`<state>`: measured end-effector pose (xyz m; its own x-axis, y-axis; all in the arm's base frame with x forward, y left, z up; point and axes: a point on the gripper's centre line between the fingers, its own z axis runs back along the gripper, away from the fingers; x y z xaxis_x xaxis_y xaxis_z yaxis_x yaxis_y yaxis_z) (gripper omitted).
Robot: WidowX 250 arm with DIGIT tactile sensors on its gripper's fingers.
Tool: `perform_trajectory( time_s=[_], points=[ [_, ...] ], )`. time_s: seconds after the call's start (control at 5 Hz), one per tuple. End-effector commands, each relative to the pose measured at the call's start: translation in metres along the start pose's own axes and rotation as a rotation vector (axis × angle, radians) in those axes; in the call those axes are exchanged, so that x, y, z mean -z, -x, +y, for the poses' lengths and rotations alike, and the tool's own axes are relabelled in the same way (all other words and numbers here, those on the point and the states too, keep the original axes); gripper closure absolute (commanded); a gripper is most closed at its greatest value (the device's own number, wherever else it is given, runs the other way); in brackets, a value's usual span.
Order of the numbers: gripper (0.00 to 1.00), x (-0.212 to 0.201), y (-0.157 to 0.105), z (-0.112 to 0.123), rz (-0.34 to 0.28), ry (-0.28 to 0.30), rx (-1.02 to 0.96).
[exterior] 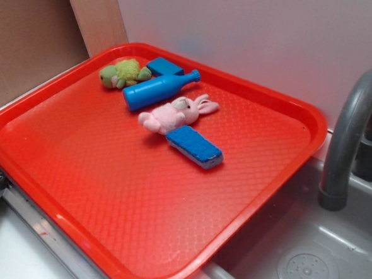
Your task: Grab the blue bottle.
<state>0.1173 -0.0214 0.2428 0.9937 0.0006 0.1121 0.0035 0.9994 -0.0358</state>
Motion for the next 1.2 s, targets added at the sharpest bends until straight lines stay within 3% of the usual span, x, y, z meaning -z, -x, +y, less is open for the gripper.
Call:
perform_trajectory(
  time_s=[0.0, 0.2, 0.4, 0.6, 0.8, 1.0],
  points=[
    [0.00, 0.000, 0.000, 0.000, 0.000, 0.000, 0.000],
    [0.00, 0.013, -0.036, -0.001, 0.008, 0.029, -0.006],
    [0.00, 0.035, -0.083, 0.004, 0.008, 0.012, -0.022],
    [0.00, 0.068, -0.130, 0.016, -0.028, 0.033, -0.013],
    [0.00, 0.107, -0.177, 0.010, -0.027, 0.023, 0.070],
    [0.00, 0.161, -0.194, -0.003, 0.043, 0.001, 0.181]
  ],
)
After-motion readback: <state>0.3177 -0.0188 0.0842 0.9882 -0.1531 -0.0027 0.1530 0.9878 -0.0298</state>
